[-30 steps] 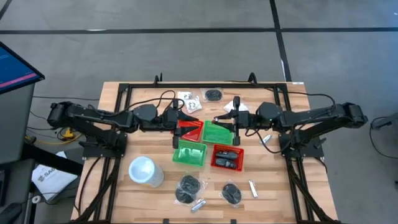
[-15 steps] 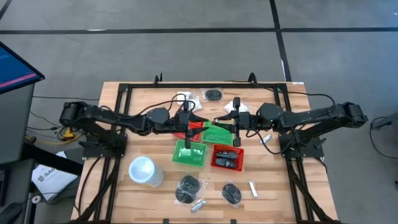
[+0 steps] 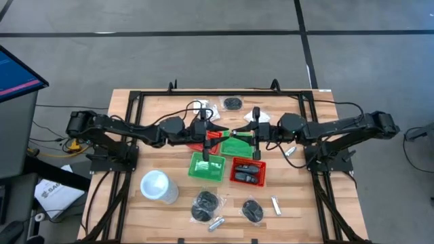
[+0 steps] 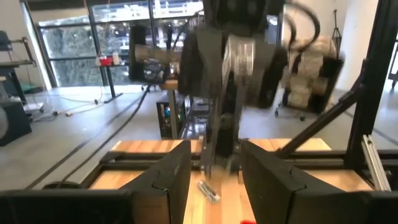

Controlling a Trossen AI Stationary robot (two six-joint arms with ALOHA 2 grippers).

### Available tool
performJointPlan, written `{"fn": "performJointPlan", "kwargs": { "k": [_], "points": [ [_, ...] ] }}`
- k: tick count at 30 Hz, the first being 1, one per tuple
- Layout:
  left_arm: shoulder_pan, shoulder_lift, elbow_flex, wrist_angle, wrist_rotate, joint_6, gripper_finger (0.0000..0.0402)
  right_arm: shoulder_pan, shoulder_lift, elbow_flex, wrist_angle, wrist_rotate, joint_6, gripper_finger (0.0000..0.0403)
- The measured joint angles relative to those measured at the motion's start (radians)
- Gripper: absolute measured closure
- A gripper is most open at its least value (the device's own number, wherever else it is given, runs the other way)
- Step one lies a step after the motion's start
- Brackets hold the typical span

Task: Pick & Place Travel size toiletries
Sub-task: Put the silver nail cutter into the top left red bin

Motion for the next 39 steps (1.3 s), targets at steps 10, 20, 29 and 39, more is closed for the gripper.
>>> {"fn": "performJointPlan", "kwargs": {
  "k": [10, 20, 29, 39],
  "points": [
    [0.000, 0.066, 0.002, 0.062, -0.001, 0.000, 0.0271, 0.005, 0.088, 0.001, 0.112, 0.000, -0.020, 0.0355],
    [0.000, 0.069, 0.000, 0.056, 0.000, 0.000, 0.0295, 0.005, 0.095, 0.002, 0.112, 0.000, -0.025, 0.0355],
    [-0.001, 0.069, 0.000, 0.052, 0.002, 0.016, 0.0363, 0.004, 0.095, 0.002, 0.109, 0.000, -0.012, 0.0340],
    [-0.001, 0.068, 0.000, 0.045, 0.002, 0.019, 0.0363, 0.004, 0.095, 0.002, 0.107, 0.001, -0.025, 0.0329]
  ]
}}
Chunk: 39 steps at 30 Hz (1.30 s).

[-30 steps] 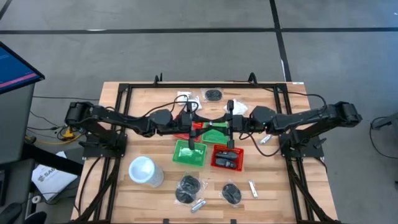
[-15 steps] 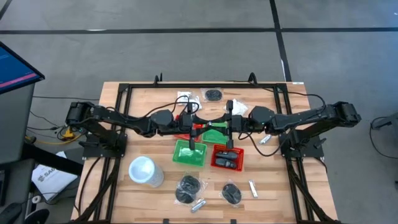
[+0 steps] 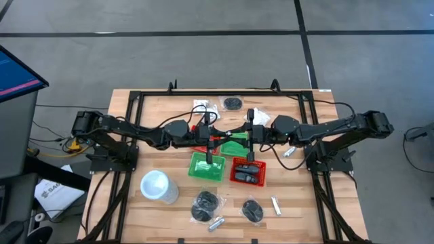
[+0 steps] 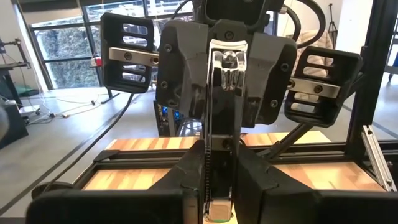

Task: Pick & Place Travel size toiletries
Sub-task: Put the silver nail cutter into the top left red bin

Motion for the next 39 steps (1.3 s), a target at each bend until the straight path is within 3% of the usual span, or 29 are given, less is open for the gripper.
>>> {"fn": "performJointPlan", "kwargs": {
  "k": [11, 24, 36, 39],
  "points": [
    [0.000, -0.023, 0.002, -0.102, -0.043, 0.000, 0.0363, -0.002, -0.006, 0.000, -0.044, 0.008, 0.000, 0.0326],
    [0.000, -0.147, 0.000, -0.386, -0.130, -0.023, 0.0363, -0.014, -0.017, 0.000, -0.065, 0.006, 0.000, 0.0326],
    [0.001, -0.156, 0.000, -0.643, -0.136, -0.100, 0.0363, -0.012, -0.017, 0.000, -0.097, 0.007, 0.029, 0.0326],
    [0.001, -0.156, 0.000, -0.723, -0.189, -0.123, 0.0363, -0.011, -0.016, 0.000, -0.097, 0.007, 0.029, 0.0326]
  ]
}}
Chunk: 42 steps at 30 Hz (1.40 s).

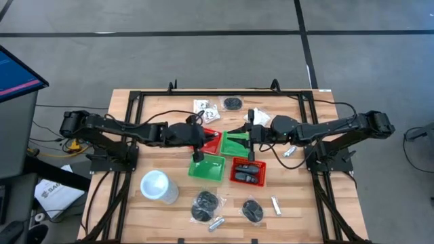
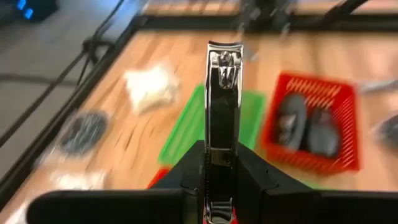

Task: Pick & Place Travel size toiletries
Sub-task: Put the silver nail cutter into the top left red bin

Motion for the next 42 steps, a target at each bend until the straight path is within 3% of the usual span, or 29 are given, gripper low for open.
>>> {"fn": "performJointPlan", "kwargs": {
  "k": [15, 28, 42],
  "points": [
    [0.053, 0.031, -0.003, -0.146, -0.038, -0.012, 0.0360, 0.015, 0.000, 0.000, -0.001, -0.004, 0.052, 0.0326],
    [0.149, 0.101, -0.086, -0.128, 0.039, -0.048, 0.0362, 0.031, 0.000, -0.001, -0.014, -0.004, 0.043, 0.0326],
    [0.156, 0.101, -0.156, -0.033, 0.066, -0.057, 0.0357, 0.031, 0.000, -0.001, -0.014, -0.004, 0.041, 0.0326]
  ]
}}
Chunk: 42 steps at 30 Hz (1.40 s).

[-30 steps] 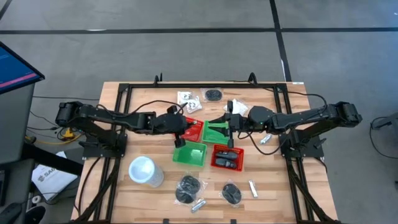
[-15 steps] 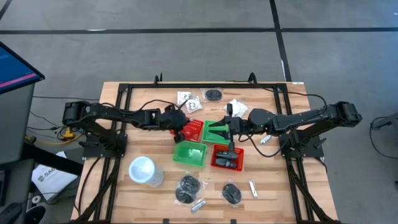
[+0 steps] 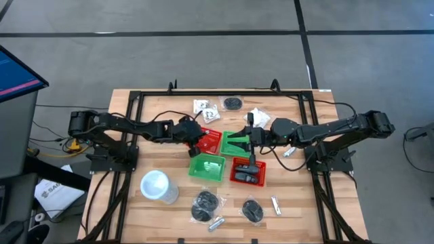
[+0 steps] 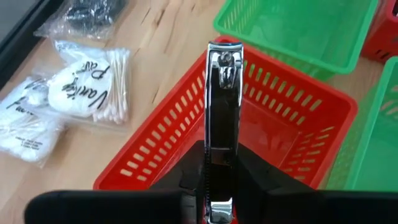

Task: Pick & Place Travel size toiletries
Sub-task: Put the silver nail cutter into the top left red bin, then put the white cotton pack into the bottom left green bin

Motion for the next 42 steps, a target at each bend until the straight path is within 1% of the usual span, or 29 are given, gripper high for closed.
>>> {"fn": "performJointPlan", "kwargs": {
  "k": [4, 11, 20, 33, 38, 42],
  "points": [
    [0.000, 0.000, -0.002, 0.000, 0.000, 0.000, 0.0348, 0.000, 0.000, 0.000, 0.000, 0.000, 0.000, 0.0326],
    [0.000, 0.004, -0.002, 0.014, 0.000, 0.000, 0.0351, 0.000, 0.000, 0.000, 0.000, 0.000, 0.000, 0.0326],
    [0.000, 0.005, -0.002, 0.049, -0.001, 0.000, 0.0330, 0.000, 0.000, 0.000, -0.001, 0.000, 0.000, 0.0326],
    [0.000, 0.005, -0.002, 0.062, -0.003, 0.000, 0.0329, 0.000, 0.000, 0.000, -0.001, 0.000, 0.001, 0.0326],
    [0.000, 0.005, -0.002, 0.094, -0.035, 0.000, 0.0329, 0.000, 0.000, 0.000, -0.002, 0.000, 0.001, 0.0326],
    [0.019, 0.005, -0.002, 0.147, -0.119, -0.021, 0.0329, 0.000, 0.000, 0.000, -0.002, 0.000, 0.001, 0.0326]
  ]
}}
